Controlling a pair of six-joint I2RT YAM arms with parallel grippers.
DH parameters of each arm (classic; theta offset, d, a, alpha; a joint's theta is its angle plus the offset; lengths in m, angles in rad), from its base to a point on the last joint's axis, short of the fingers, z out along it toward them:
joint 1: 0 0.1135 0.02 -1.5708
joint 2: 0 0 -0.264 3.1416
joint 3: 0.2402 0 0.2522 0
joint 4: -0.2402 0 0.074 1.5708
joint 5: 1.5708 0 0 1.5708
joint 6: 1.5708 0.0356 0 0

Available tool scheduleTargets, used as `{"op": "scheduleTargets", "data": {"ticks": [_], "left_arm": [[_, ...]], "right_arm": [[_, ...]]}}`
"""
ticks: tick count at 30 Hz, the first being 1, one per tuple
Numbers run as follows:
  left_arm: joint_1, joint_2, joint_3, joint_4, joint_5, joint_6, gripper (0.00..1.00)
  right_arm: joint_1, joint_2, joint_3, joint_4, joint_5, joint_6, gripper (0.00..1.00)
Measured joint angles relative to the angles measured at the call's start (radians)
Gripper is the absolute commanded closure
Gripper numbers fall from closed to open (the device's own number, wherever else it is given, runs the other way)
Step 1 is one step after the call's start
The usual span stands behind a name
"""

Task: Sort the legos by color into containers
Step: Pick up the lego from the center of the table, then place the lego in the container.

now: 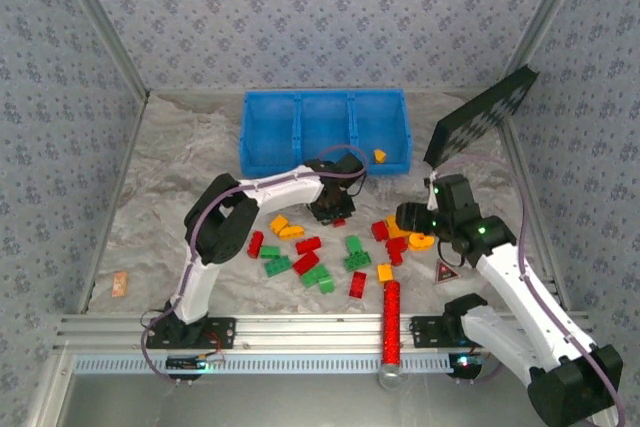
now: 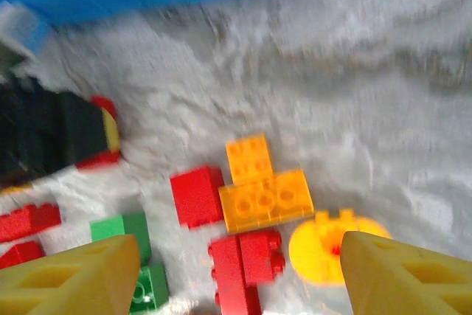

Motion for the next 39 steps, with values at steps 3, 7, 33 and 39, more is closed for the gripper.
{"op": "scheduleTargets", "data": {"ticks": [3,7,33,39], "left_arm": [[0.02,-0.001,0.006,-0.032,-0.032,0.06,0.89],[0.026,-0.031,0.012,-0.069,-0.089,0.138,0.89],[0.143,0.089,0.502,-0.021,-0.42,0.555,0.91],[0.183,0.295,0.628,-0.033,-0.394,0.57,0.91]], "right_arm": [[0.004,-0.044,-0.054,-0.052,0.006,0.093,0.23],[0.003,-0.104,-0.119,-0.085,0.014,0.225,0.2],[-0.13,-0.134,-0.297,0.008,-0.04,0.581,0.12],[-0.14,-0.135,-0.3,0.056,-0.04,0.625,0.13]]}}
